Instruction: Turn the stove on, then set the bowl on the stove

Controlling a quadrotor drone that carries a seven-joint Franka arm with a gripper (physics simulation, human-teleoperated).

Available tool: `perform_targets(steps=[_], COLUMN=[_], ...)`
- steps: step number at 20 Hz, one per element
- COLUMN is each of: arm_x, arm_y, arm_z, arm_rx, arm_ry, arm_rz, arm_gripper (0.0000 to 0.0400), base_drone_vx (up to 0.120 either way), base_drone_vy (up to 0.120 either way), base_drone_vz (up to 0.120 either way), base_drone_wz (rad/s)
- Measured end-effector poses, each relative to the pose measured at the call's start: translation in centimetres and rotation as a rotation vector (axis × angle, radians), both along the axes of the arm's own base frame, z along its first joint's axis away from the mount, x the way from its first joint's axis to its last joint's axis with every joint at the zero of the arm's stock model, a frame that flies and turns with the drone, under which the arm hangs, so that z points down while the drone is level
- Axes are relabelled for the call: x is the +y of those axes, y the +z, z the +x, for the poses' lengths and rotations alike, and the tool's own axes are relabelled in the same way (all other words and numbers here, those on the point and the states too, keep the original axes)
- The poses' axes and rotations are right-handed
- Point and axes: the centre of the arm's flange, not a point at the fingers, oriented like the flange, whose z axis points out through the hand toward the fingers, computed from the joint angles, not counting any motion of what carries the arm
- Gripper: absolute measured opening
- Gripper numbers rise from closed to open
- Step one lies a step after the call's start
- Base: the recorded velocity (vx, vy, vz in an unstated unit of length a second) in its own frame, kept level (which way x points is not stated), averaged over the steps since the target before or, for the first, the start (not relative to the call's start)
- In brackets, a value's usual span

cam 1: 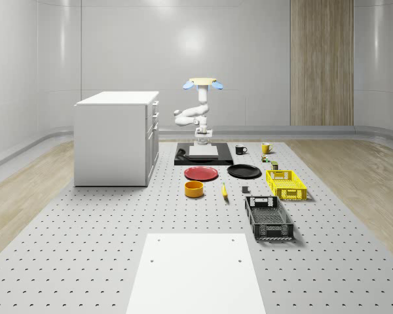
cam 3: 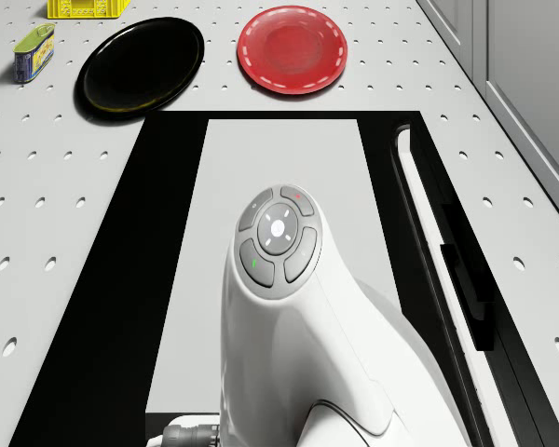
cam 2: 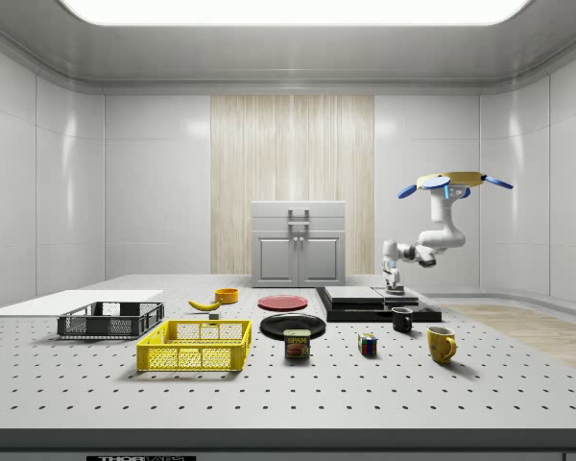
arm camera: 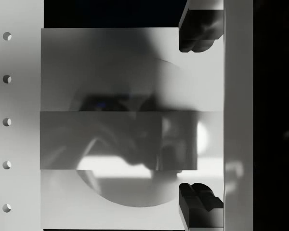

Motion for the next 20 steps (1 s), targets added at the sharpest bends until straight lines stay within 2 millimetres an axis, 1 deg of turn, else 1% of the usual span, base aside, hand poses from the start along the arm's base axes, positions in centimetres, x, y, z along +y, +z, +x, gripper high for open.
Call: perform_targets(steps=[12,20], arm_x=[0.0,0.0], arm_y=[0.3,1.0], arm_z=[1.5,1.8], arm_rx=[0.0,0.0], arm_ry=[0.0,0.0], arm_rz=[0.0,0.0], arm_gripper=[0.04,0.04], base_drone_vx=[0.0,0.0], base_drone_vy=[0.0,0.0], base_drone_vz=[0.0,0.0], base_drone_wz=[0.0,0.0])
